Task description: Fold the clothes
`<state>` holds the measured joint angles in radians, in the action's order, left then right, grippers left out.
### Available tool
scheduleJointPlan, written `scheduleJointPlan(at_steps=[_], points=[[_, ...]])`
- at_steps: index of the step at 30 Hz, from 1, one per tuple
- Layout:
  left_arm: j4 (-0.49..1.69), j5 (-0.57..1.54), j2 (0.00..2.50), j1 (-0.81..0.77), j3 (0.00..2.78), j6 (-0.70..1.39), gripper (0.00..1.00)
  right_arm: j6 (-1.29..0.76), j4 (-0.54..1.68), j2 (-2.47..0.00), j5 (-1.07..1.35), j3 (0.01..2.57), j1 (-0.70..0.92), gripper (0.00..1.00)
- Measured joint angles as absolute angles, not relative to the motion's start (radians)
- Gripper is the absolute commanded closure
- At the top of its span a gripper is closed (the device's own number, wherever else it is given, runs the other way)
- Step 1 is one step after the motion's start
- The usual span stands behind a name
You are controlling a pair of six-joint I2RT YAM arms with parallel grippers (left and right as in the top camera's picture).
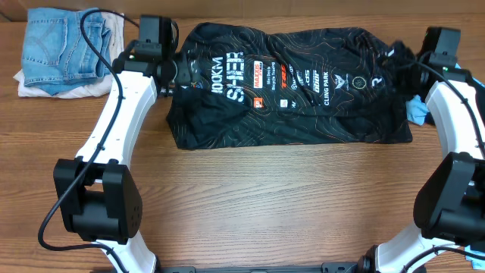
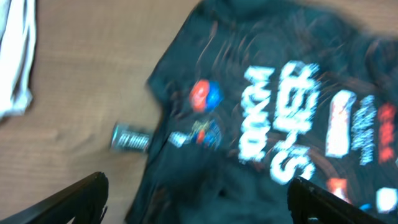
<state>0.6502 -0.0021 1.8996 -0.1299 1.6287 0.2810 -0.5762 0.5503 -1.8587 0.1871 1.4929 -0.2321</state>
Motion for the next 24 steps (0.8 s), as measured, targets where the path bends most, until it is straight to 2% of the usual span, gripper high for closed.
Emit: scheduleJointPlan(at_steps=[3, 6, 13, 19, 21, 23, 24], points=[[0.550, 0.051, 1.900, -0.130, 1.642, 0.279, 0.08, -0.554, 0.506, -1.859, 0.233, 1.507, -0.232, 0.08], [0.434, 0.094, 1.900, -0.130, 1.652, 0.257, 0.02, -0.526, 0.487, -1.859, 0.253, 1.507, -0.227, 0.07], [0.260, 0.120, 1.913, -0.130, 1.663, 0.186, 0.00, -0.447, 0.496, -1.859, 0.262, 1.507, -0.182, 0.05], [0.306, 0.141, 1.995, -0.130, 1.669, 0.160, 0.10, -0.424, 0.532, -1.859, 0.232, 1.508, -0.138, 0.30], [0.397, 0.163, 2.020, -0.130, 1.668, 0.154, 0.18, -0.419, 0.588, -1.859, 0.199, 1.509, -0.133, 0.41], [0.470, 0.184, 2.034, -0.130, 1.668, 0.150, 0.29, -0.419, 0.647, -1.859, 0.165, 1.510, -0.132, 0.57], [0.502, 0.195, 2.035, -0.130, 1.668, 0.147, 0.34, -0.419, 0.672, -1.859, 0.154, 1.510, -0.132, 0.62]])
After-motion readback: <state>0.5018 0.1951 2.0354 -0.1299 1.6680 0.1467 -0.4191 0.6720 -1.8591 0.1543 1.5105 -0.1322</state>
